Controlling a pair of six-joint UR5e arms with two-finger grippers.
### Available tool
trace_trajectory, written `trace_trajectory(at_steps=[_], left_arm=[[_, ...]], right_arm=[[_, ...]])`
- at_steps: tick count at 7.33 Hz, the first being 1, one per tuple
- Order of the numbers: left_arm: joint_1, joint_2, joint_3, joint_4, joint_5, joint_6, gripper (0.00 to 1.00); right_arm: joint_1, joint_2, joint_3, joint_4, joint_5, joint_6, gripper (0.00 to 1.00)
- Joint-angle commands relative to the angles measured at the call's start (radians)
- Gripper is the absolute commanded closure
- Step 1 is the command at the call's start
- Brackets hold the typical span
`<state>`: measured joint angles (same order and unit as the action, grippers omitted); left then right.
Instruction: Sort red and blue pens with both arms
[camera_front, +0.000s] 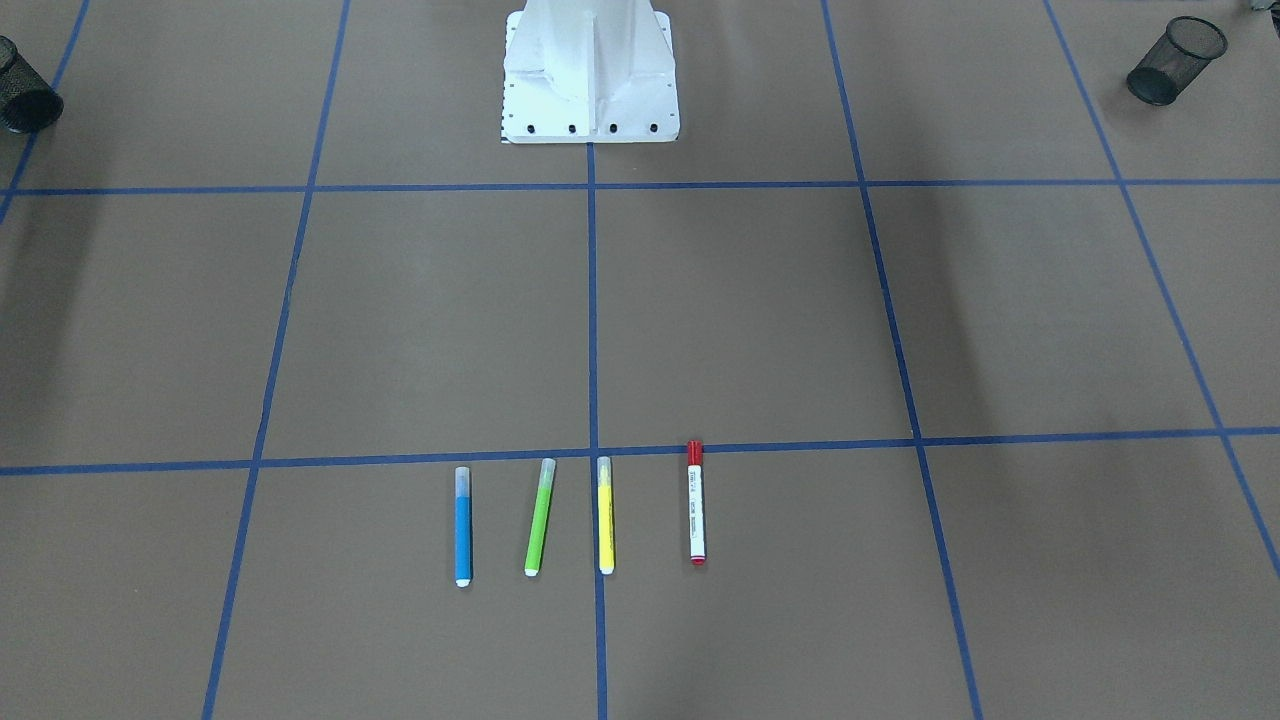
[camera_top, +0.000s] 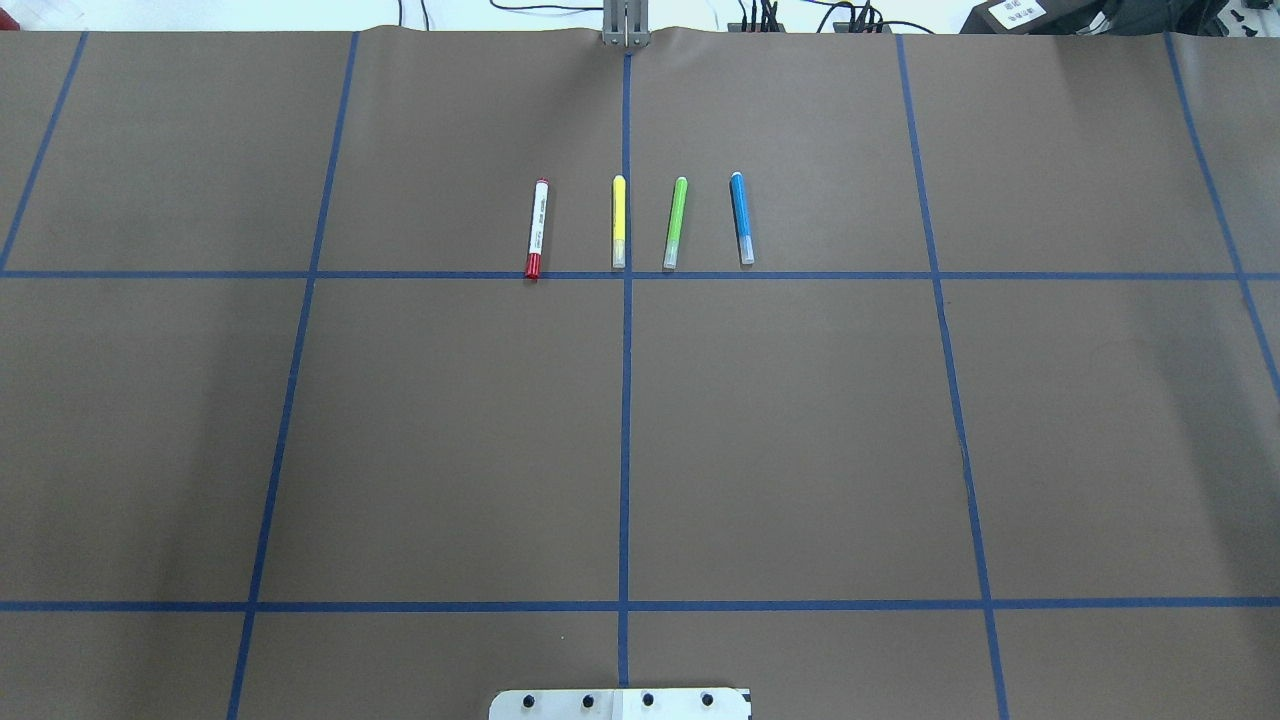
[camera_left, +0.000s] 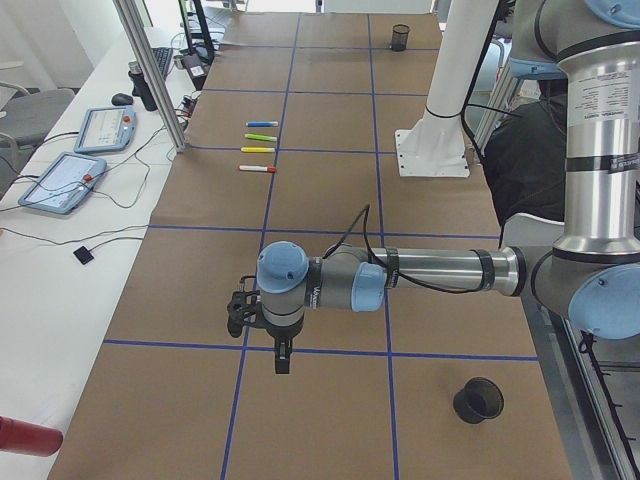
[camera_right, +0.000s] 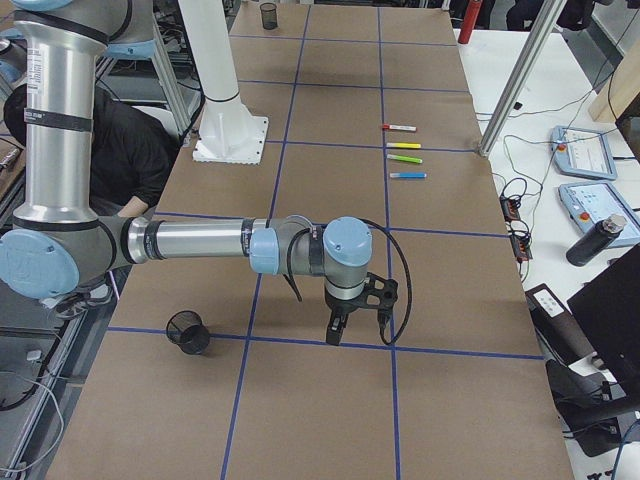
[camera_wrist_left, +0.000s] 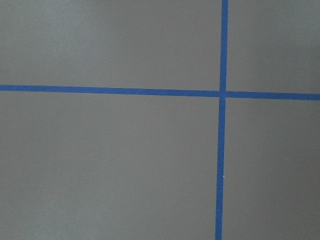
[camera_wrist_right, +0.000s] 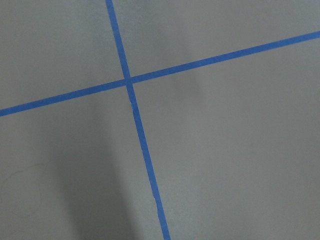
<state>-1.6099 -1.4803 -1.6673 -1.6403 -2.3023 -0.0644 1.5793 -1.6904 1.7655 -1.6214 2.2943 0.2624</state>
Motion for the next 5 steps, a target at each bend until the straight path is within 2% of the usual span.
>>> trace_trajectory(at_steps=[1, 5], left_arm=[[0.001, 0.002, 0.0, 0.0, -0.002, -0.002, 0.0], [0.002, 0.0, 0.001, 0.0, -0.002, -0.002, 0.0]], right_arm=[[-0.004, 0.003, -0.001, 0.001, -0.001, -0.003, 0.0], [-0.005, 0.003, -0.008, 0.008, 0.002, -0.005, 0.0]])
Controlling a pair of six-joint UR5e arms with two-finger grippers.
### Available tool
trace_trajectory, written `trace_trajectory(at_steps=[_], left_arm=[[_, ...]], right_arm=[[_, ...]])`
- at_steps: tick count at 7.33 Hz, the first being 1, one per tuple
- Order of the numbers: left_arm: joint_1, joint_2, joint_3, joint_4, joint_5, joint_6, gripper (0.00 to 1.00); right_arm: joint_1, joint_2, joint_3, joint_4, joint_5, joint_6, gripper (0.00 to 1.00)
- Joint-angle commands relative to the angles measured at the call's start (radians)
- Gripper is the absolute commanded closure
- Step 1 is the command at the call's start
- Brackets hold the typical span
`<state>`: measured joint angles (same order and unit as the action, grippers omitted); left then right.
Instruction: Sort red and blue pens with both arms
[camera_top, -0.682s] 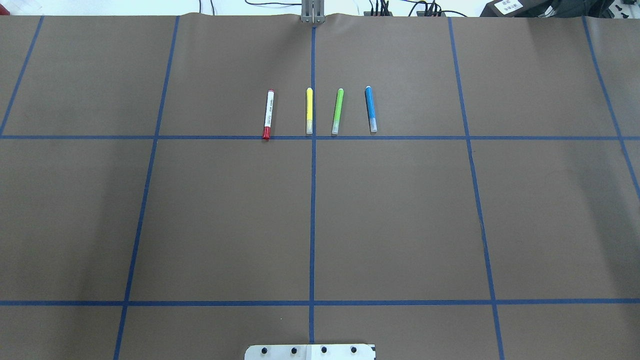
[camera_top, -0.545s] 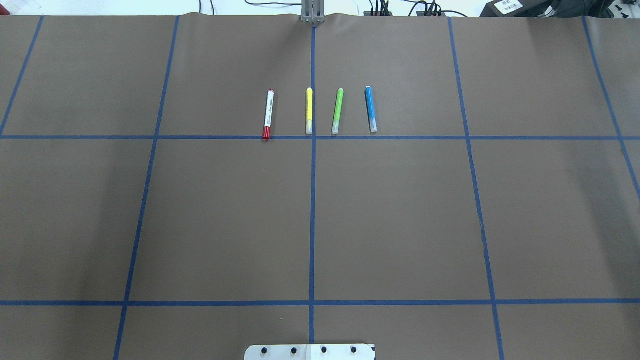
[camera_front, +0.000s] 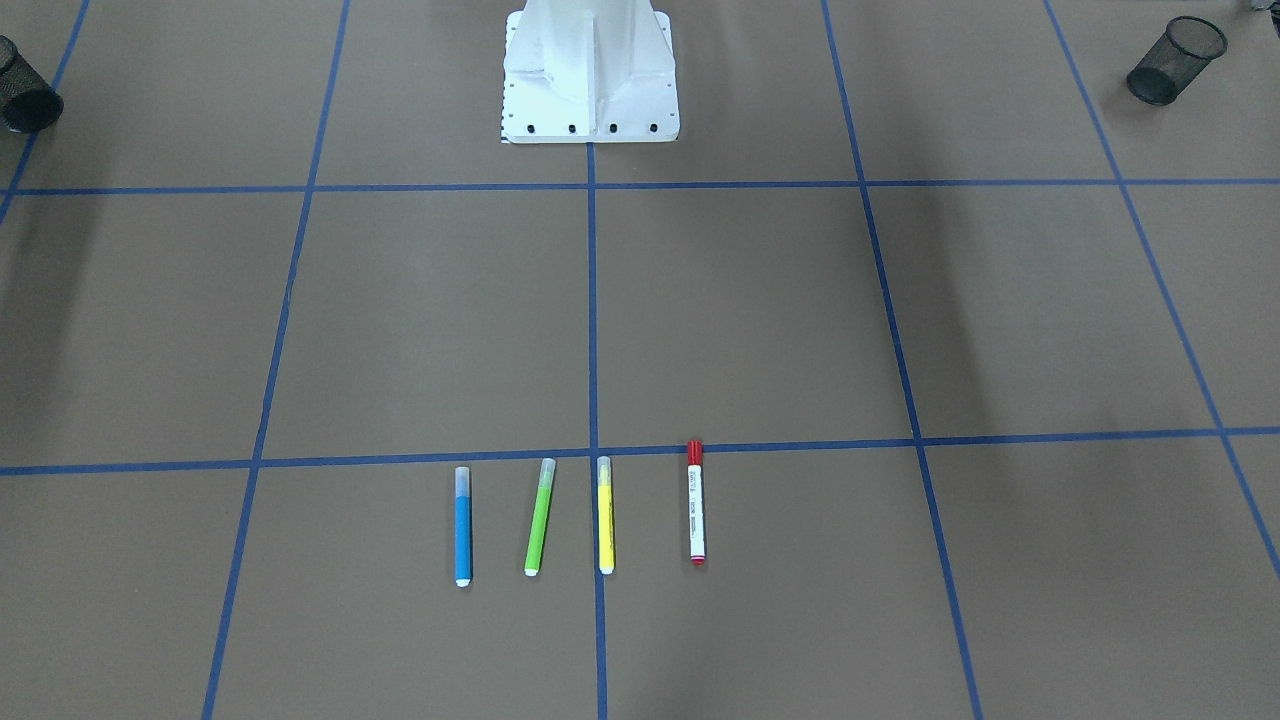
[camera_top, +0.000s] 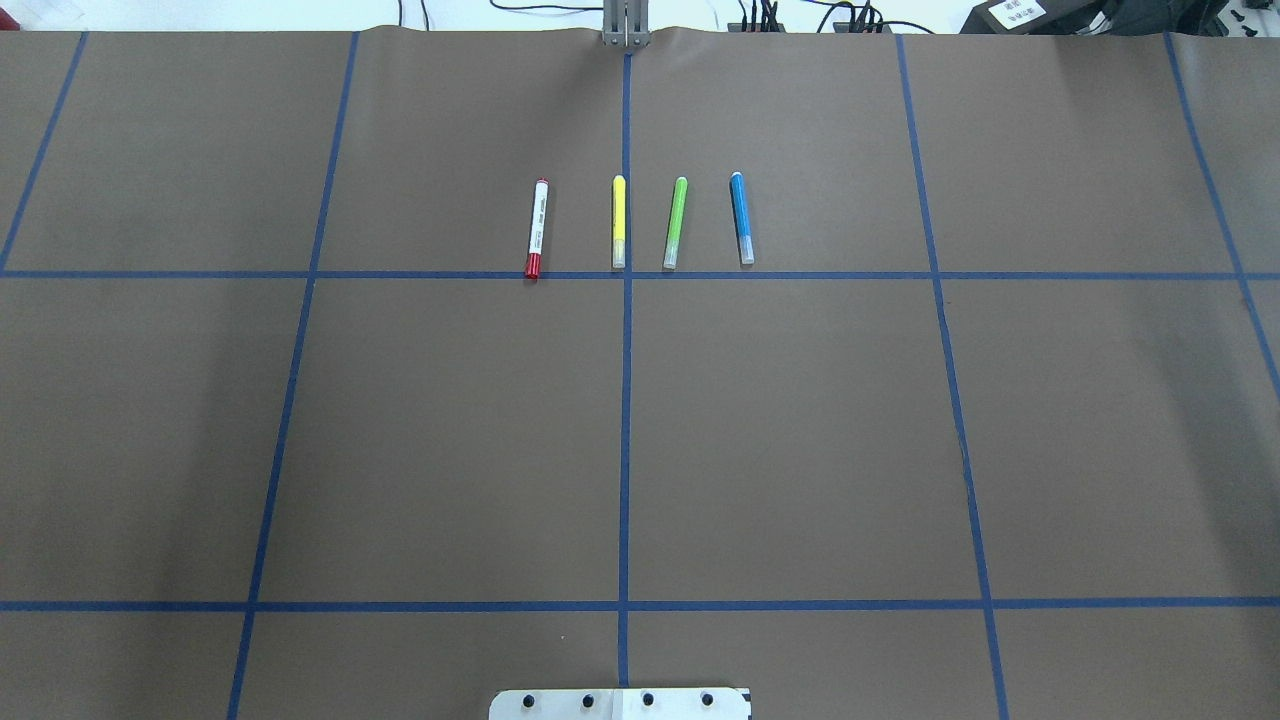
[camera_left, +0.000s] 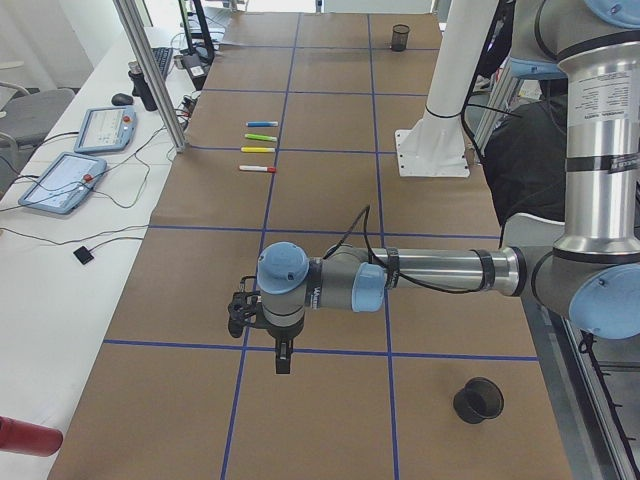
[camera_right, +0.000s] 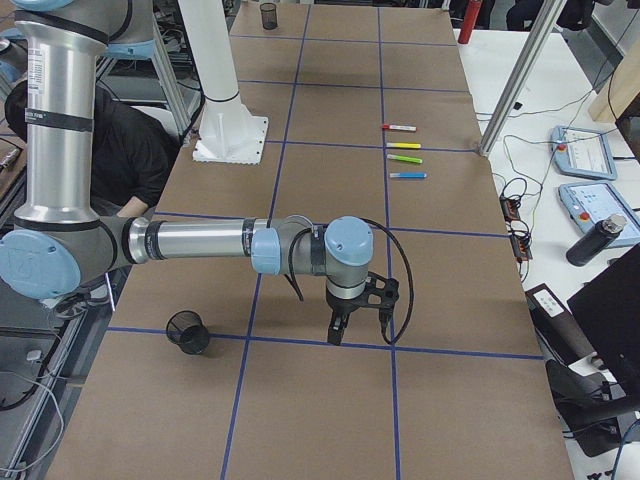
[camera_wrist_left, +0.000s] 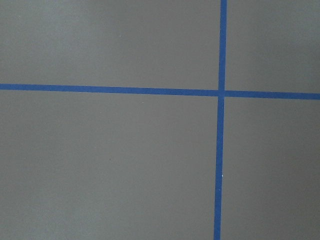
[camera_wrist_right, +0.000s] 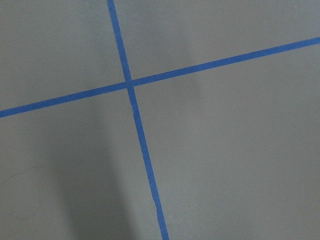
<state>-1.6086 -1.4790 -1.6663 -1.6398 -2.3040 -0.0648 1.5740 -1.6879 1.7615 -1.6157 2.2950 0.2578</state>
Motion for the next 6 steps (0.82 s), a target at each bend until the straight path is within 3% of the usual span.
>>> trace_trajectory(at_steps=[1, 6], left_arm=[[0.001, -0.001, 0.0, 0.0, 0.0, -0.003, 0.0], [0.004, -0.006, -0.015, -0.015, -0.003, -0.001, 0.0]], right_arm=[[0.0, -0.001, -0.005, 0.003, 0.003, 0.0, 0.0], [-0.005, 0.001, -0.008, 0.005, 0.0, 0.0, 0.0]])
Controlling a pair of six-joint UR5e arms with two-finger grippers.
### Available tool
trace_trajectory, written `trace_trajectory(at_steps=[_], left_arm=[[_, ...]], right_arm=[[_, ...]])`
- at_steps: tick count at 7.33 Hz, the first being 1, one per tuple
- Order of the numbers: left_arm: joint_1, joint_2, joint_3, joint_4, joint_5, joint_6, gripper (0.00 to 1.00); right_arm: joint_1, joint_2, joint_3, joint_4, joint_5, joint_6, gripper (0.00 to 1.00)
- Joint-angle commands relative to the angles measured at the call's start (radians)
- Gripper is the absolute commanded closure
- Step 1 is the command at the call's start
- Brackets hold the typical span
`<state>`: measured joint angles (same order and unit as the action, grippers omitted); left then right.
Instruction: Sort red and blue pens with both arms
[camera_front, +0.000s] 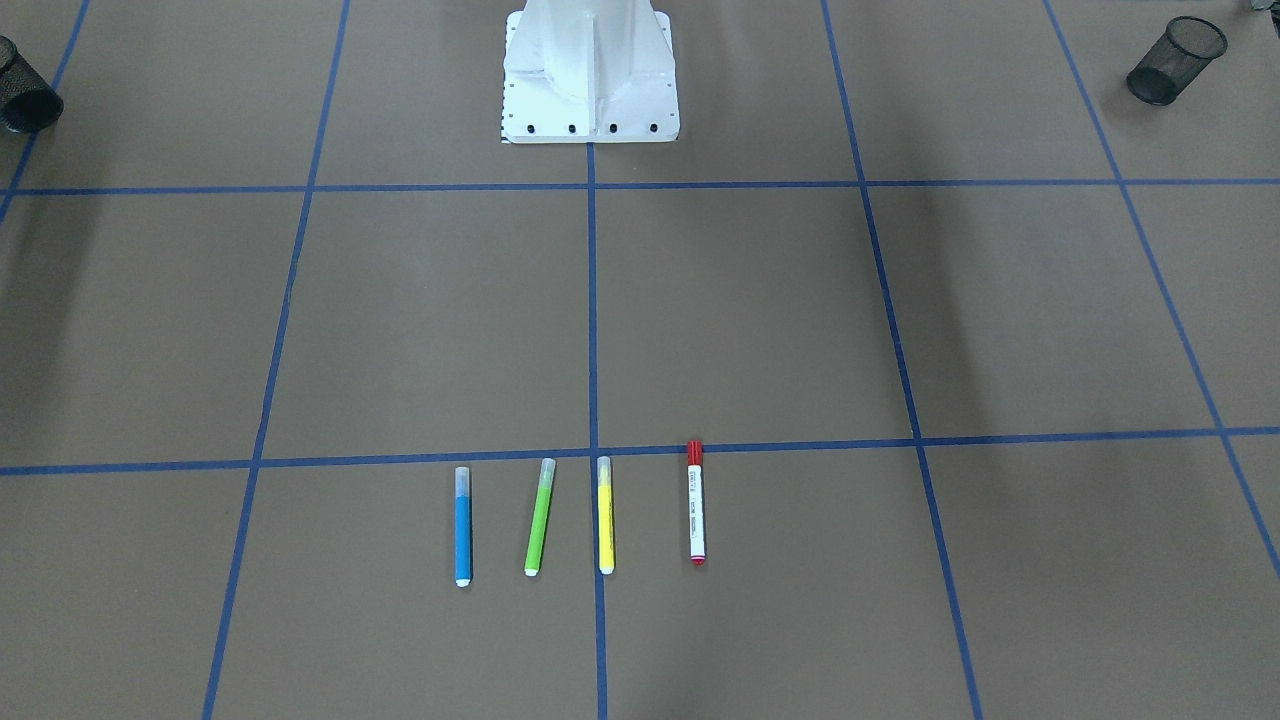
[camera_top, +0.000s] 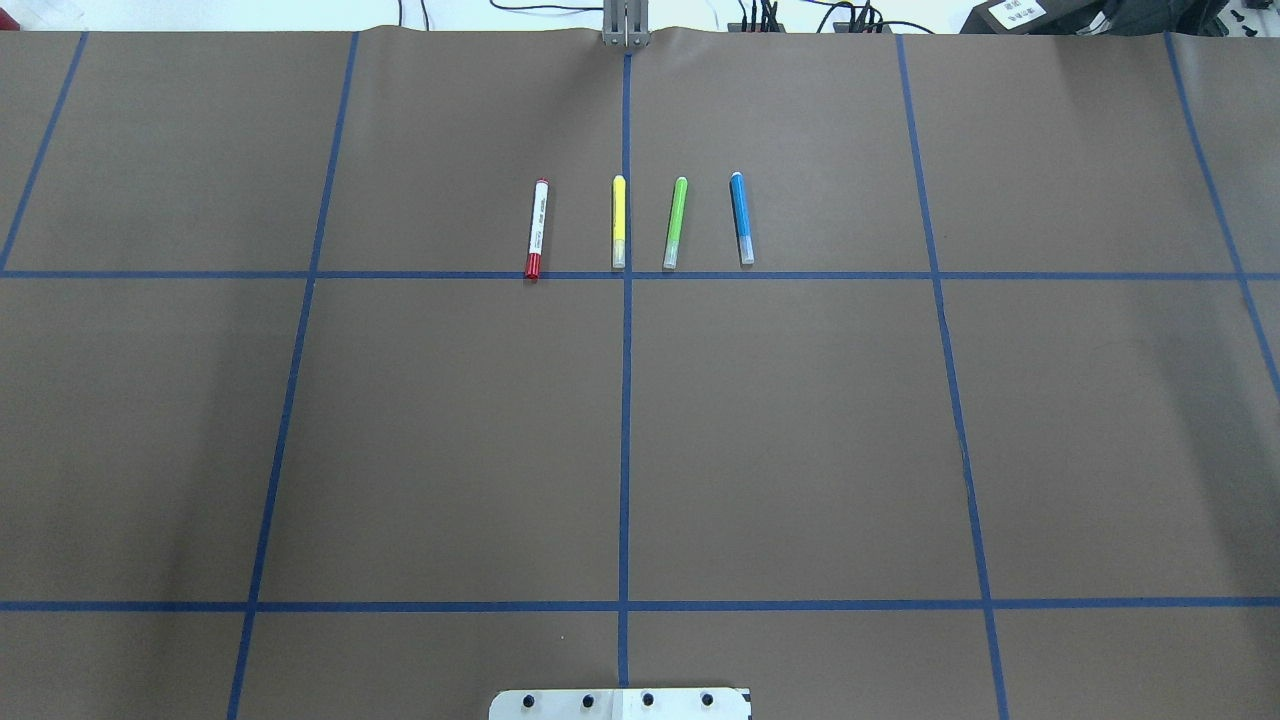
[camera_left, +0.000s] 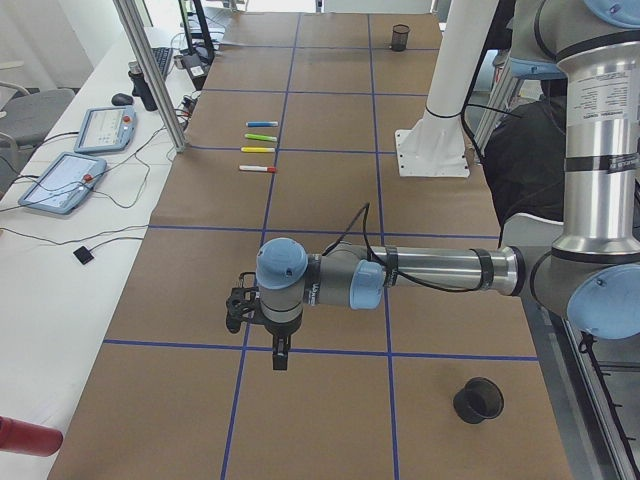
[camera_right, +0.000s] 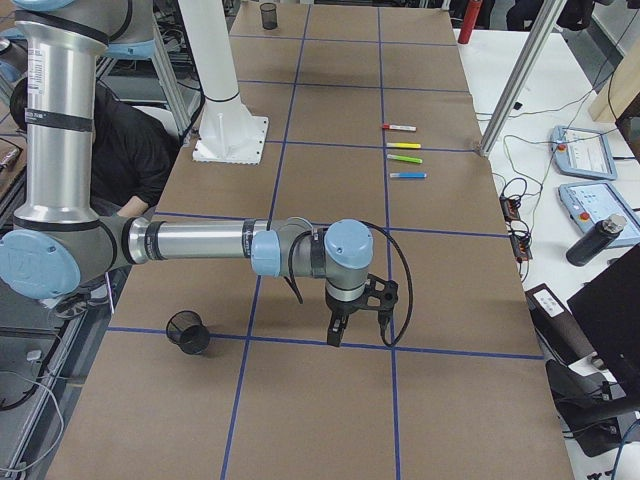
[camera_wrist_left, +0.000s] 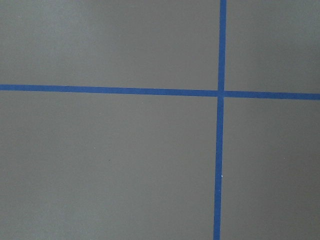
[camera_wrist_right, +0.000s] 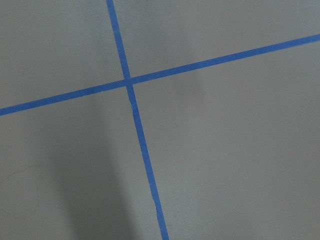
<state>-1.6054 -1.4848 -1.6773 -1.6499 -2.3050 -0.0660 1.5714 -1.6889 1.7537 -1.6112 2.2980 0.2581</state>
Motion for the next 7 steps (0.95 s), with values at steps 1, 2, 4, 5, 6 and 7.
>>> trace_trajectory(at_steps=[1, 2, 4, 5, 6, 7], left_arm=[[0.002, 0.0, 0.001, -0.01, -0.002, 0.002, 0.0], [0.002, 0.0, 0.001, -0.008, -0.002, -0.006, 0.0], [0.002, -0.009, -0.013, -0.008, -0.002, 0.0, 0.0], [0.002, -0.023, -0.037, -0.005, 0.004, 0.0, 0.0], [0.002, -0.032, -0.053, -0.005, -0.005, -0.008, 0.0], [0.027, -0.058, -0.062, 0.013, -0.054, -0.009, 0.0]], right_arm=[[-0.002, 0.003, 0.015, 0.004, 0.008, 0.004, 0.0], [-0.002, 0.021, 0.004, 0.002, 0.009, 0.01, 0.0], [-0.028, 0.029, -0.006, 0.002, 0.0, 0.013, 0.0], [-0.039, 0.038, -0.017, 0.001, 0.009, 0.012, 0.0], [-0.085, 0.076, -0.019, -0.004, 0.009, 0.015, 0.0], [-0.167, 0.142, -0.023, -0.006, -0.008, 0.016, 0.0]])
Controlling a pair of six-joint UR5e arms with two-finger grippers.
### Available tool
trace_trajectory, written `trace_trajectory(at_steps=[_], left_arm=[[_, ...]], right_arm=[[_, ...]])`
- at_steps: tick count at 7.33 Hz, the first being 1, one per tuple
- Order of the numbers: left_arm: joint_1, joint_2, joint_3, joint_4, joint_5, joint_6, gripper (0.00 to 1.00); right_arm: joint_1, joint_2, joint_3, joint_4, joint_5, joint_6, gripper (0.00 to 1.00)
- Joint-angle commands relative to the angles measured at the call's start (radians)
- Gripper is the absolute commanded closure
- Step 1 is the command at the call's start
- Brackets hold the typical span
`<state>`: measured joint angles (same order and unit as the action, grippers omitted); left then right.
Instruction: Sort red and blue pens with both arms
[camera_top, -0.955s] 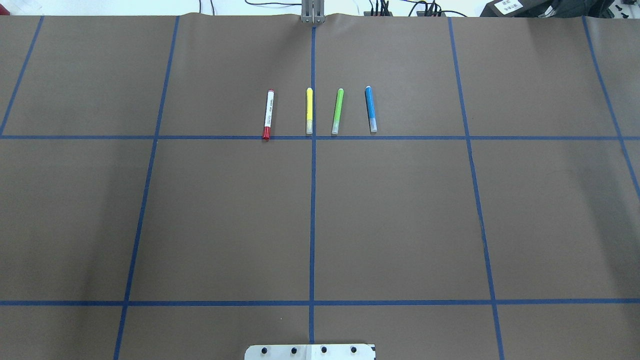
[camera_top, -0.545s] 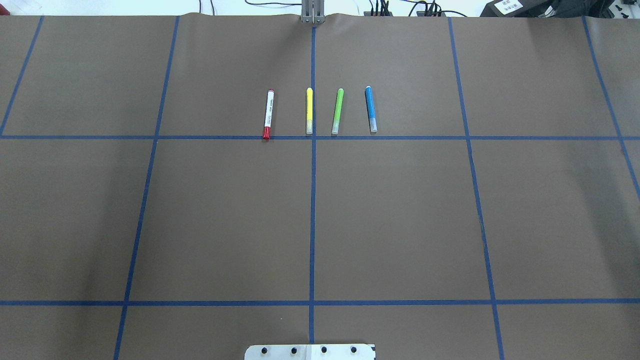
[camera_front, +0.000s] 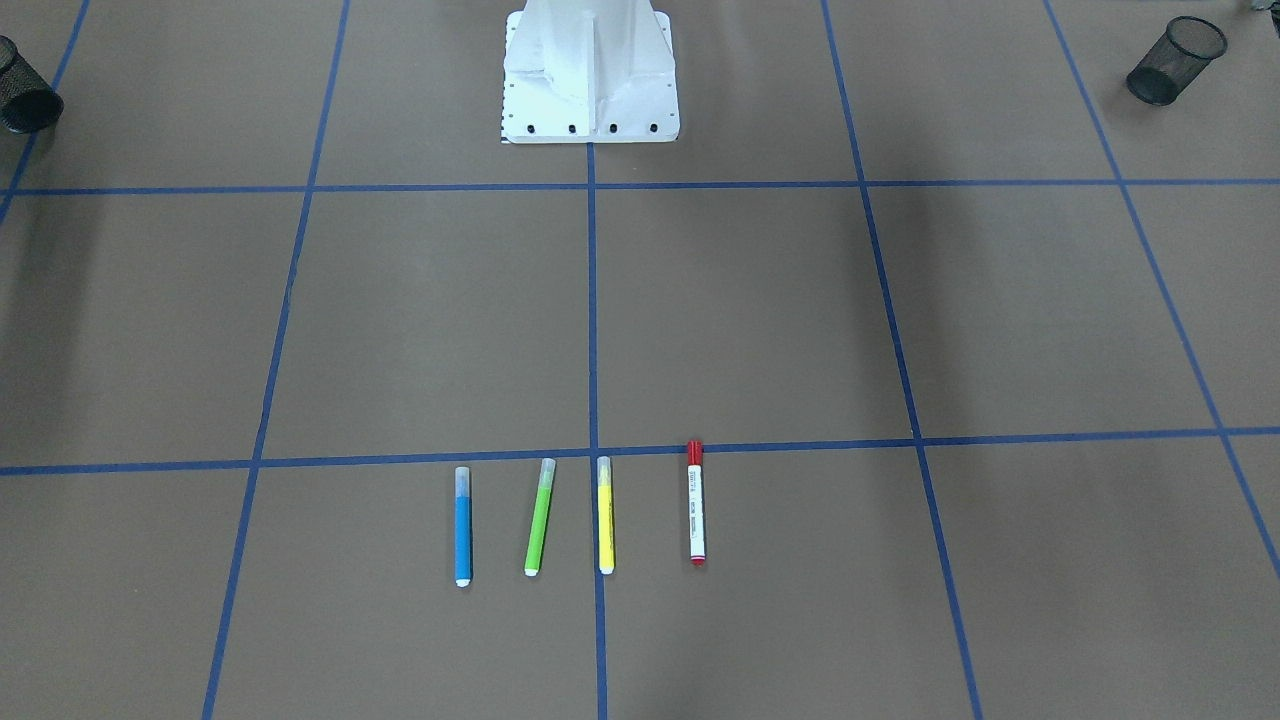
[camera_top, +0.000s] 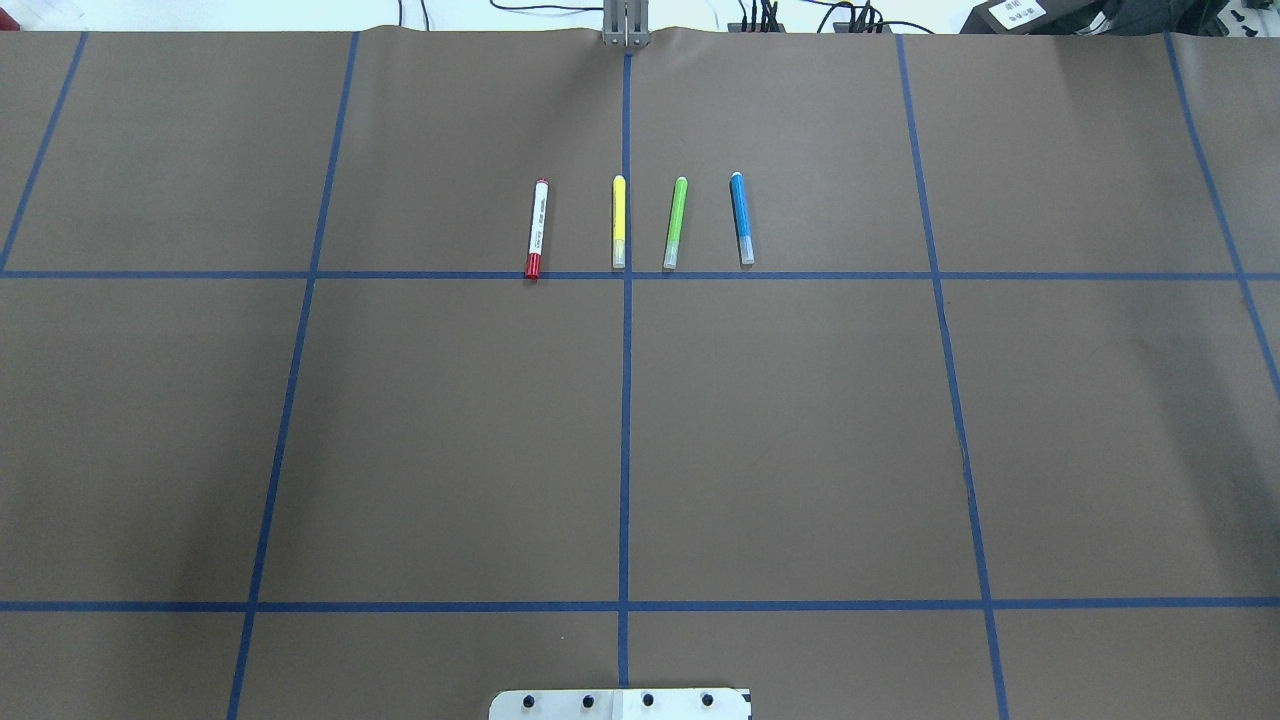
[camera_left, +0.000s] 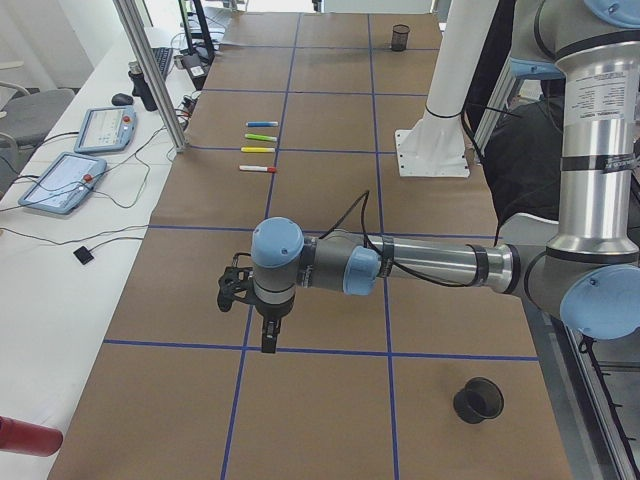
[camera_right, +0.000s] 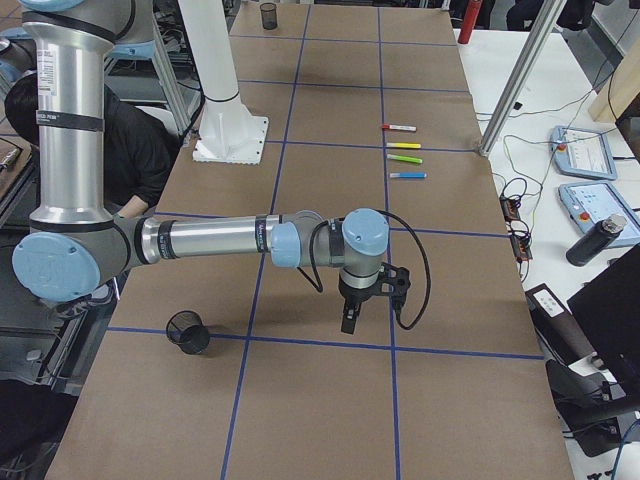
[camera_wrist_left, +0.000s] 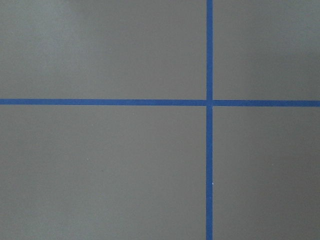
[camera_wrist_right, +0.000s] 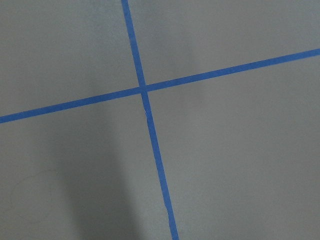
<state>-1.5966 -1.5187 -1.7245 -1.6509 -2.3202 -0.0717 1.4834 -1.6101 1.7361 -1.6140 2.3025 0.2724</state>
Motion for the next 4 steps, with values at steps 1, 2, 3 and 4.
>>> trace_trajectory(at_steps=[1, 2, 3, 4], left_arm=[[0.029, -0.056, -0.007, 0.016, -0.126, -0.003, 0.0], [0.038, -0.092, 0.014, 0.019, -0.189, -0.006, 0.0], [0.065, -0.166, 0.041, 0.045, -0.208, -0.054, 0.0], [0.102, -0.249, 0.058, 0.058, -0.199, -0.103, 0.0]], right_arm=[[-0.116, 0.116, -0.05, 0.0, -0.047, 0.01, 0.0], [-0.118, 0.121, -0.123, 0.032, -0.023, 0.007, 0.0], [-0.118, 0.121, -0.157, 0.137, 0.01, 0.011, 0.0], [-0.118, 0.121, -0.161, 0.195, 0.011, 0.036, 0.0]])
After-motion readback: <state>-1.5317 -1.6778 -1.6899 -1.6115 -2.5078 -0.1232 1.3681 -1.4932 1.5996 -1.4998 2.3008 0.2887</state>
